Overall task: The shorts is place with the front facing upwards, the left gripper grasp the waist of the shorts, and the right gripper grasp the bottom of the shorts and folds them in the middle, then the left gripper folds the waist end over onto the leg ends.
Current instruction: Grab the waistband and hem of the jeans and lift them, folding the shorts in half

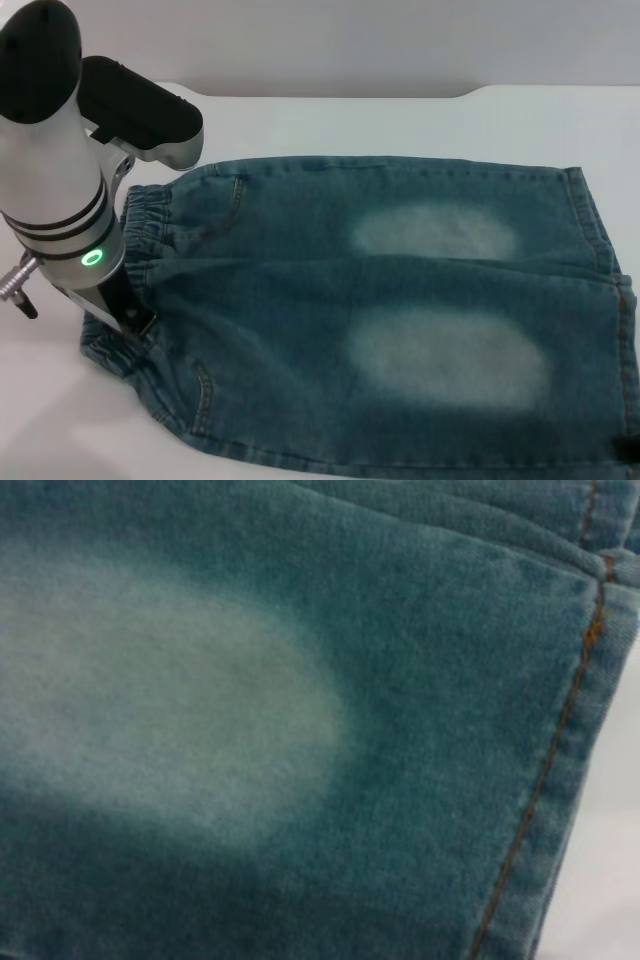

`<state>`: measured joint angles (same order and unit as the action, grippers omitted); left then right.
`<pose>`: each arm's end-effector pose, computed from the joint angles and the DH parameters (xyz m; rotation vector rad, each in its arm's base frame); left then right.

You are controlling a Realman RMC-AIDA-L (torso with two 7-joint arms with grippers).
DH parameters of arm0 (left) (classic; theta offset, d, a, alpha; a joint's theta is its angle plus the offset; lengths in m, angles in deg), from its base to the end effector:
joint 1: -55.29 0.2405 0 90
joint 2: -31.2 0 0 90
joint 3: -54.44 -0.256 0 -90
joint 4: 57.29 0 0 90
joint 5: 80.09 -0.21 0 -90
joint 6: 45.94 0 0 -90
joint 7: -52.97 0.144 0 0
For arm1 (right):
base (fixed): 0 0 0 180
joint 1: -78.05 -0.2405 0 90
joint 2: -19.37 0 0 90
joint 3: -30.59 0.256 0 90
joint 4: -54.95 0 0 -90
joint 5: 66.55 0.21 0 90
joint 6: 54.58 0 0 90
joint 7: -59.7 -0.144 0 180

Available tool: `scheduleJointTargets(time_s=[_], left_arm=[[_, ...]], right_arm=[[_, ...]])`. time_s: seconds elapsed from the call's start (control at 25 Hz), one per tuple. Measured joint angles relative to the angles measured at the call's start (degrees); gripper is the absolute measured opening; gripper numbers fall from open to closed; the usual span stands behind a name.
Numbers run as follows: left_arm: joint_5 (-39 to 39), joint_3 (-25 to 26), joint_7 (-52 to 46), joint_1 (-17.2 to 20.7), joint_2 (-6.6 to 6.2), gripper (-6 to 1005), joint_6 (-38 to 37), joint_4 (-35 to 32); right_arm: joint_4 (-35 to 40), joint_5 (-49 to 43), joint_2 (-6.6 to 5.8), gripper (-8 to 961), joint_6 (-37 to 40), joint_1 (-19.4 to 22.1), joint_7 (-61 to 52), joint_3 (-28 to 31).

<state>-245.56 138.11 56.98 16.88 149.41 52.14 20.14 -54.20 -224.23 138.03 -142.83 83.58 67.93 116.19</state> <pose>-0.1854 0.3388 -0.0101 -2.1537 -1.1049 0.9414 0.2602 0.2172 0.0267 -2.0622 1.4356 -0.4885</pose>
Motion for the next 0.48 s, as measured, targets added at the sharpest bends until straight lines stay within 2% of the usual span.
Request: scheduleJointTargets(time_s=[0.08, 0.48], left_arm=[[0.0, 0.0, 0.0, -0.2, 0.0, 38, 0.0, -0.1], [0.0, 0.0, -0.1, -0.6, 0.07, 40, -0.3, -0.8]], right_arm=[[0.0, -0.1, 0.0, 475, 0.0, 0.0, 0.0, 0.1], [0.4, -0.2, 0.05, 492, 0.1, -0.1, 0.1, 0.1]])
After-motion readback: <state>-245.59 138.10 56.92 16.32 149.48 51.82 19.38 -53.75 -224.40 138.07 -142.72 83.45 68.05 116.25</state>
